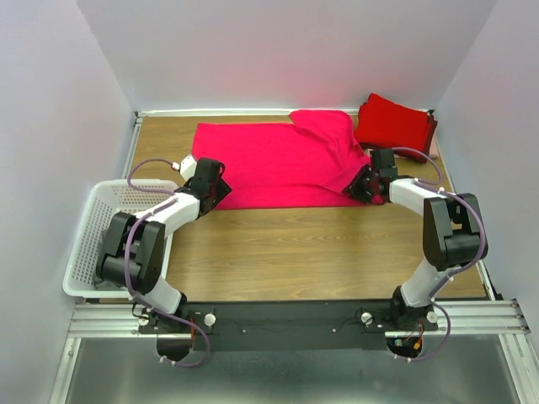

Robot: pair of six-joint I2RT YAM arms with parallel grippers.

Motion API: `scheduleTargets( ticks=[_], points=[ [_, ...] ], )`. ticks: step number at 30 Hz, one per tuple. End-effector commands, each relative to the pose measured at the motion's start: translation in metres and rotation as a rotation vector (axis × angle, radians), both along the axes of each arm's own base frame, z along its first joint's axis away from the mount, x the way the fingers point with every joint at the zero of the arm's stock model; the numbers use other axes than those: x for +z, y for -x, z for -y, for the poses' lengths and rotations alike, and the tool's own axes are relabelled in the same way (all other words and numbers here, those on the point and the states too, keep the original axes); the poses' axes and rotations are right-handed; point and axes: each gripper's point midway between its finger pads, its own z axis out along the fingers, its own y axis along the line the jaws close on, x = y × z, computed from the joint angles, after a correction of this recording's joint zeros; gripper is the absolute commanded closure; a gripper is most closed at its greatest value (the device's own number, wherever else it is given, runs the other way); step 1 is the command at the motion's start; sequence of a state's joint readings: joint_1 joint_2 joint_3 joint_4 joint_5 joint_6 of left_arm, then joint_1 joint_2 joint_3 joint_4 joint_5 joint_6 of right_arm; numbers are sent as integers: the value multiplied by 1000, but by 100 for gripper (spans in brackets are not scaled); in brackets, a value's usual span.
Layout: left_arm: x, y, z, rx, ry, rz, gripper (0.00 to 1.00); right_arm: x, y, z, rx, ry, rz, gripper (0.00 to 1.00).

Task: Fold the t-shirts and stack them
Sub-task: Fold the tshirt

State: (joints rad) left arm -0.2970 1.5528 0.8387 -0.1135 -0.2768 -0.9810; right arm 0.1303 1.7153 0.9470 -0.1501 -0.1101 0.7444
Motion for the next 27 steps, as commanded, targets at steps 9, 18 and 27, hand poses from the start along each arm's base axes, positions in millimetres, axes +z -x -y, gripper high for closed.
scheduleTargets(
  ticks=[9, 18, 27],
  points=[
    [-22, 2, -7, 37, -41, -36, 34, -6, -10, -10, -13, -17, 27, 62],
    [-25, 1, -6, 30, -40, -41, 35, -7, -13, -17, -9, -34, 29, 77],
    [-28, 3, -6, 25, -46, -44, 36, 7, -31, -24, 3, -39, 72, 99]
  ],
)
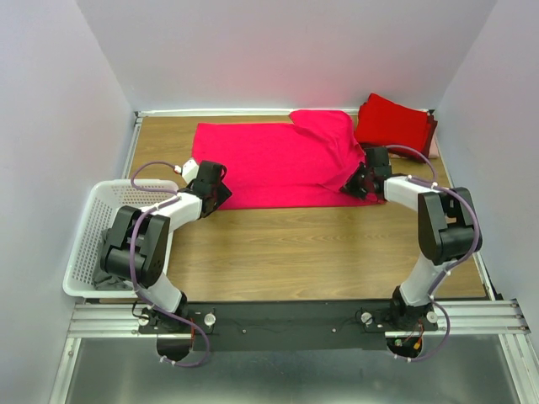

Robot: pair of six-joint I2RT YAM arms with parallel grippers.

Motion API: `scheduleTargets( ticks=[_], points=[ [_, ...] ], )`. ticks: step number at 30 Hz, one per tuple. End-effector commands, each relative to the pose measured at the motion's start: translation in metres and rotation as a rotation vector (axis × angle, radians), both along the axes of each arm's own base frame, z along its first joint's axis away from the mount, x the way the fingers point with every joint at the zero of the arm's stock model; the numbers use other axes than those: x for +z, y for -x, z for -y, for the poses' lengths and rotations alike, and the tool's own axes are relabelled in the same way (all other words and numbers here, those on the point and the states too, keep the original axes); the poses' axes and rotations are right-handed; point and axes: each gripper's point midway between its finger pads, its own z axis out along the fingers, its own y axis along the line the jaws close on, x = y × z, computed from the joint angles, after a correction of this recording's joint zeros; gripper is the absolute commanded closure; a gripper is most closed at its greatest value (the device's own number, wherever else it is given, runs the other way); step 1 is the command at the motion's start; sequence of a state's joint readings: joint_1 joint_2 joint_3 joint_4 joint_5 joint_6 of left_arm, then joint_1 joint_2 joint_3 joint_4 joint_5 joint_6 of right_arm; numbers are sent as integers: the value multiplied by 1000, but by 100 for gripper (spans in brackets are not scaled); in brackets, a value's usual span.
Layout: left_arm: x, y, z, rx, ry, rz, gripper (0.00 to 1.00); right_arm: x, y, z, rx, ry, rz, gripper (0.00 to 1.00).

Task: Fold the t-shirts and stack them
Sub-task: Fold the tshirt

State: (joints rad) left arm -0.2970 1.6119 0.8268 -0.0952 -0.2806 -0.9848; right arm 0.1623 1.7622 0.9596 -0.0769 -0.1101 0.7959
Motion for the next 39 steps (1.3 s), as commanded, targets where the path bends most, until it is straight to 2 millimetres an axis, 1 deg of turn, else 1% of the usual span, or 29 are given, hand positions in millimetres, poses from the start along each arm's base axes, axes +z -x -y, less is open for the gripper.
scheduleTargets(
  ticks=[1, 2, 3, 4, 5, 6, 7, 8, 9, 10, 12, 13, 15, 16, 18, 19, 20, 21, 22, 23, 26, 28, 29, 32, 33, 36, 38, 39],
  points=[
    [-5, 0, -4, 17, -31, 5, 36, 17, -25, -10, 17, -4, 64, 99],
    [-5, 0, -4, 16, -32, 3, 36, 15, -29, -10, 19, 3, 66, 99],
    [-6, 0, -4, 14, -32, 2, 36, 22, -37, -13, 23, 1, 85, 99],
    [-6, 1, -4, 14, -32, -1, 36, 23, -43, -14, 25, 2, 93, 99],
    [-6, 1, -4, 11, -34, 0, 36, 23, -46, -15, 32, 4, 96, 99],
    [-5, 0, -3, 10, -32, 1, 36, 18, -49, -16, 36, 8, 87, 99],
    [-5, 0, -4, 7, -36, 3, 36, 19, -53, -18, 40, 10, 94, 99],
    [-5, 1, -4, 7, -36, 1, 36, 25, -61, -20, 47, 10, 112, 99],
    [-4, 0, -4, 6, -36, 4, 36, 21, -64, -22, 50, 14, 108, 99],
    [-3, 0, -4, 4, -38, 7, 36, 25, -71, -25, 60, 21, 126, 99],
    [-3, 0, -4, 1, -41, 5, 36, 27, -78, -28, 67, 27, 139, 99],
    [-3, -1, -4, -2, -43, 6, 36, 20, -80, -31, 76, 36, 129, 99],
    [-3, -1, -4, -2, -43, 4, 37, 26, -90, -37, 96, 48, 156, 99],
    [-3, -2, -4, -4, -45, 6, 37, 20, -93, -40, 105, 54, 149, 99],
    [-5, -2, -3, -8, -48, -1, 36, 17, -97, -45, 124, 71, 154, 99],
    [-4, -3, -3, -8, -48, 0, 37, 21, -104, -47, 124, 78, 170, 99],
    [-4, -4, -3, -9, -51, -1, 37, 13, -105, -49, 133, 88, 161, 99],
    [-5, -4, -3, -12, -52, -2, 37, 13, -108, -51, 140, 91, 165, 99],
    [-5, -4, -3, -12, -54, -1, 37, 17, -114, -53, 143, 93, 179, 100],
    [-4, -5, -3, -14, -54, -2, 37, 11, -116, -55, 154, 101, 175, 99],
    [-3, -6, -3, -14, -53, 2, 37, 13, -126, -60, 171, 117, 197, 99],
    [-3, -6, -3, -17, -56, 2, 37, 10, -130, -63, 181, 125, 201, 99],
    [-3, -6, -2, -21, -57, 0, 37, 13, -134, -66, 194, 134, 216, 99],
    [-3, -7, -2, -24, -57, 0, 37, 11, -139, -68, 212, 156, 225, 99],
    [-3, -7, -1, -28, -57, -2, 37, 10, -139, -68, 219, 160, 227, 98],
    [-2, -8, 0, -31, -52, 3, 37, 9, -141, -67, 238, 178, 233, 81],
    [-1, -8, 0, -30, -51, 4, 37, 9, -141, -67, 254, 187, 240, 73],
    [-1, -7, 0, -35, -51, 5, 36, 10, -142, -68, 272, 194, 247, 65]
  ],
)
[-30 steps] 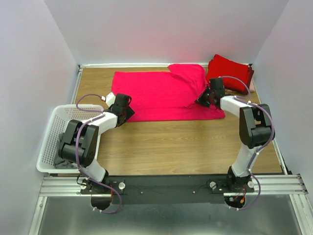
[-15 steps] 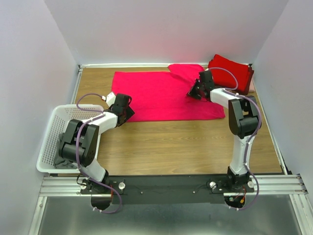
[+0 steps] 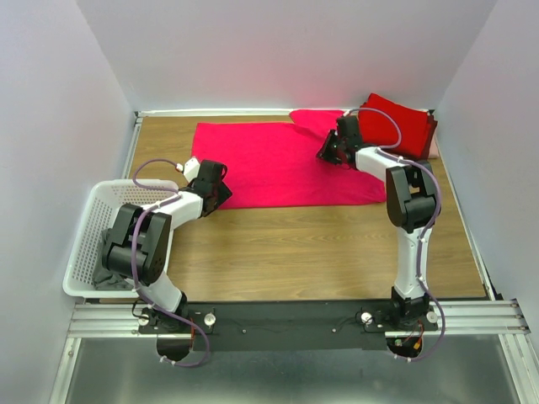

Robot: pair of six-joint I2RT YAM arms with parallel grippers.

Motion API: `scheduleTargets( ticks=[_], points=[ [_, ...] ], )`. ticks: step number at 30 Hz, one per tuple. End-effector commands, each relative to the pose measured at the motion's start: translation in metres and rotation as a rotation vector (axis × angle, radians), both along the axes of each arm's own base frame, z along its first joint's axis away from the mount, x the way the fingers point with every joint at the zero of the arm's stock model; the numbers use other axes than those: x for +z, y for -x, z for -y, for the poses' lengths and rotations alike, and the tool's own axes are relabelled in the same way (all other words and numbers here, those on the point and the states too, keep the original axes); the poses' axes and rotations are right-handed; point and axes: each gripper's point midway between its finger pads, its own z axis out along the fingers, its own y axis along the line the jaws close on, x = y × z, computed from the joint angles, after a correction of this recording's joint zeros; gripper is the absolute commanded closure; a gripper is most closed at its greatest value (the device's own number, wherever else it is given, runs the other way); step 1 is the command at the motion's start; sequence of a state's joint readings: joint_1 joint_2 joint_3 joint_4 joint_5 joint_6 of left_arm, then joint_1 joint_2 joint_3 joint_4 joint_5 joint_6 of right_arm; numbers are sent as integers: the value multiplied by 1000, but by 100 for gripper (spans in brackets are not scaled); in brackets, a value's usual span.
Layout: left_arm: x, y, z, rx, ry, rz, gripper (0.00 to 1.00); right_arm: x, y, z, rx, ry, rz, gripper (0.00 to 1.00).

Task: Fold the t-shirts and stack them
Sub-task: Fold the tshirt

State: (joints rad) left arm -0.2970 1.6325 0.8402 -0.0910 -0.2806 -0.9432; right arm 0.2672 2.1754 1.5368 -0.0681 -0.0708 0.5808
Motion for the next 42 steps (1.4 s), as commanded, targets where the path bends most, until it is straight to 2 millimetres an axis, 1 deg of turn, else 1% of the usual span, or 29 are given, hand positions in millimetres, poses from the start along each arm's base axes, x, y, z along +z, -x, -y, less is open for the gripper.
scheduleTargets(
  ticks=[1, 2, 3, 4, 5, 7, 8, 9, 10, 11, 12, 13, 14, 15, 16, 18, 19, 20, 21, 22, 23, 24, 25, 26, 29, 33, 34, 39, 42],
  points=[
    [3, -4, -1, -1, -22, 14, 35, -4, -8, 0, 46, 67, 30, 61],
    [4, -4, 0, -3, -22, 17, 35, -1, -7, -3, 60, 65, 35, 56],
    [6, -4, -1, -4, -23, 21, 32, 1, -7, -3, 68, 71, 41, 47],
    [7, -4, 0, -8, -22, 23, 32, 3, -6, -1, 65, 75, 42, 43],
    [12, -4, 0, -7, -21, 37, 30, 17, -6, 0, 61, 76, 67, 37],
    [15, -2, -3, 1, -25, 40, 28, 33, -4, 3, 51, 76, 90, 34],
    [16, 1, -4, 2, -27, 38, 28, 35, 0, 9, 30, 88, 89, 32],
    [23, 1, -6, 9, -29, 53, 27, 59, 2, 10, 20, 84, 125, 32],
    [24, 5, -8, 18, -29, 49, 27, 68, 5, 17, -6, 101, 140, 32],
    [27, 6, -10, 31, -32, 53, 26, 68, 13, 24, -32, 111, 117, 31],
    [33, 8, -12, 43, -29, 64, 26, 75, 18, 30, -60, 120, 115, 29],
    [31, 14, -14, 49, -31, 53, 25, 94, 24, 38, -93, 129, 137, 28],
    [36, 17, -17, 63, -26, 62, 25, 86, 40, 46, -114, 144, 91, 28],
    [36, 20, -19, 72, -24, 61, 25, 86, 49, 52, -137, 148, 76, 28],
    [31, 27, -22, 78, -31, 42, 25, 103, 57, 61, -170, 142, 99, 28],
    [30, 32, -28, 95, -30, 38, 25, 97, 79, 73, -217, 138, 58, 28],
    [26, 37, -31, 101, -33, 23, 25, 91, 99, 90, -261, 153, 37, 29],
    [24, 39, -34, 107, -32, 21, 25, 85, 109, 97, -286, 149, 16, 30],
    [21, 42, -41, 117, -33, 16, 25, 64, 131, 107, -310, 143, -43, 31],
    [22, 41, -43, 115, -31, 17, 25, 57, 141, 115, -329, 135, -65, 32],
    [19, 45, -47, 119, -26, 17, 25, 61, 147, 128, -364, 96, -64, 32],
    [18, 47, -49, 122, -25, 19, 25, 52, 157, 137, -379, 91, -91, 34],
    [14, 49, -56, 132, -29, 21, 18, 36, 170, 152, -409, 80, -136, 35],
    [13, 50, -60, 137, -31, 20, 13, 31, 178, 160, -426, 78, -152, 36],
    [10, 50, -72, 162, -45, 21, 13, 19, 193, 174, -458, 79, -180, 36],
    [2, 46, -82, 188, -65, -1, 14, 15, 196, 177, -477, 82, -190, 36],
    [1, 45, -84, 201, -73, -10, 14, 13, 196, 184, -502, 79, -197, 36],
    [-12, 45, -95, 229, -82, -43, 17, 10, 202, 185, -516, 73, -204, 36],
    [-14, 45, -96, 233, -82, -54, 23, 11, 205, 186, -524, 77, -199, 36]
  ],
)
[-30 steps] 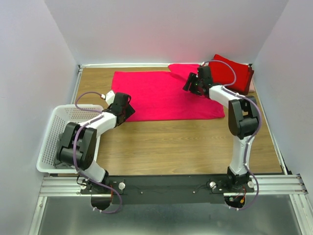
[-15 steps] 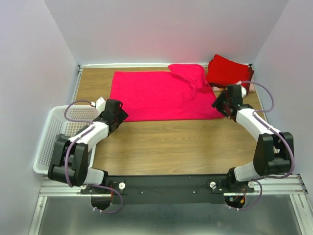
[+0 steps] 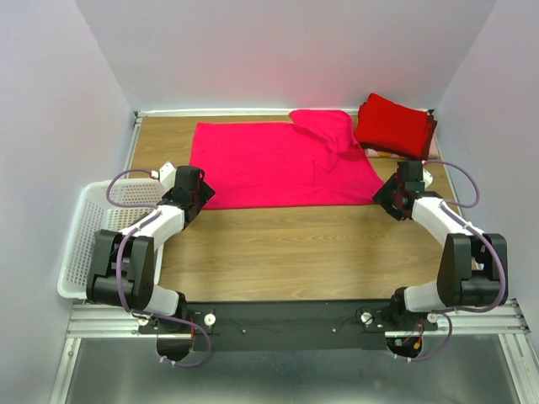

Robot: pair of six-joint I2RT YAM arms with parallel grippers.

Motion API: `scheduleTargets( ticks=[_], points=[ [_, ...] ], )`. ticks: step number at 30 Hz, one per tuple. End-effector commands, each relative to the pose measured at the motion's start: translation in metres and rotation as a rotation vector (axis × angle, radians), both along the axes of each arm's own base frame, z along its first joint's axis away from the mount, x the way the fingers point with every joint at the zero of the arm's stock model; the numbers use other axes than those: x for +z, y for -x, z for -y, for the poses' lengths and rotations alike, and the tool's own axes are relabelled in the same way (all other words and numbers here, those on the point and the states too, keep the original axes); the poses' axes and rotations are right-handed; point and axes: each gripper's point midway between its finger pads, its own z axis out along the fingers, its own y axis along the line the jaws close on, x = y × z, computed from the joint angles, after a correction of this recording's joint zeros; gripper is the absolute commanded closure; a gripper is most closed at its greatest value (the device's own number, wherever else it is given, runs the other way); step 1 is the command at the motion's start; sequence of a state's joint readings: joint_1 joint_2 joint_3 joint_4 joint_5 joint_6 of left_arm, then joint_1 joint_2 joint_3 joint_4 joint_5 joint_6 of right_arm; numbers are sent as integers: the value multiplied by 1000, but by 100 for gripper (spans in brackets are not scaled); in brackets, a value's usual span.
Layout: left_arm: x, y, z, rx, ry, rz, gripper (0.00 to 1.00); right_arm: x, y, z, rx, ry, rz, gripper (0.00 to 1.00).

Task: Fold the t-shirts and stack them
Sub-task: Fold the tshirt

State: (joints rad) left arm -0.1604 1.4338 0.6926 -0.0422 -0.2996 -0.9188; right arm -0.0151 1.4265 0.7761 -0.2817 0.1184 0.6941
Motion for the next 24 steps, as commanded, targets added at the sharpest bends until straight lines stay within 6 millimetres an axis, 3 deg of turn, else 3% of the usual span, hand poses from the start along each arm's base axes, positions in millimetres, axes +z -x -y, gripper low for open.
scheduleTargets(
  ticks=[1, 11, 24],
  points=[
    [-39, 30, -35, 110, -55, -164, 23, 2, 6, 3, -32, -3, 15, 36],
    [-39, 39, -26, 159, -42, -199, 23, -2, -5, 3, -46, -19, 20, 30],
    [-35, 51, -17, 173, -86, -219, 20, -23, -35, 8, -104, -26, 27, 35]
  ],
)
